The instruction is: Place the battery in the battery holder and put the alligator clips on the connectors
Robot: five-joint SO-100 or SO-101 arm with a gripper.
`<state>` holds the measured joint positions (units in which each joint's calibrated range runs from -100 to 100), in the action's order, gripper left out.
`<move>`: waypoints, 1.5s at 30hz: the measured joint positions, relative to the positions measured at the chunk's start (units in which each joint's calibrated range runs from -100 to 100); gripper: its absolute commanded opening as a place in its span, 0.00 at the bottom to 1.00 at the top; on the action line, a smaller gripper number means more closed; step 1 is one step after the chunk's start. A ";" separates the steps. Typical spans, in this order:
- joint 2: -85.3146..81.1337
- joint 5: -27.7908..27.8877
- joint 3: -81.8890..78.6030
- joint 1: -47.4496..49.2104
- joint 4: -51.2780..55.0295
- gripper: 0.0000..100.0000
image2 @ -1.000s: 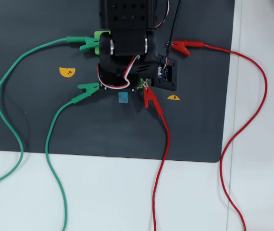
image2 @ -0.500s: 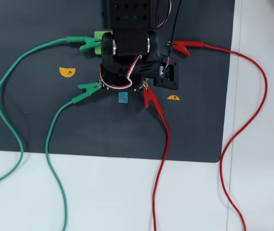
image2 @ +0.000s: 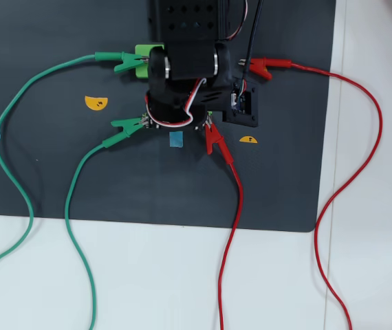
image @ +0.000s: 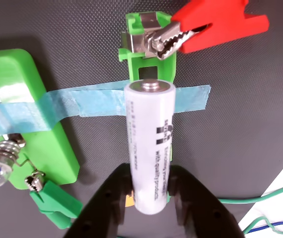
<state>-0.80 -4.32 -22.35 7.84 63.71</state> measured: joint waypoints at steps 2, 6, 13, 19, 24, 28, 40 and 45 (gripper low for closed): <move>0.00 0.00 0.00 0.00 0.00 0.01; 4.03 0.05 0.18 0.00 -1.97 0.01; 4.79 0.05 0.18 0.00 -2.57 0.01; 5.46 0.10 0.18 0.90 -5.15 0.01; 5.46 1.60 0.18 1.34 -5.15 0.03; 5.46 3.52 0.18 1.34 -5.15 0.26; -5.04 2.58 -3.11 -0.11 -0.17 0.01; -18.98 2.38 -9.33 2.91 0.09 0.01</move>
<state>-19.78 -1.94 -31.67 10.75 63.79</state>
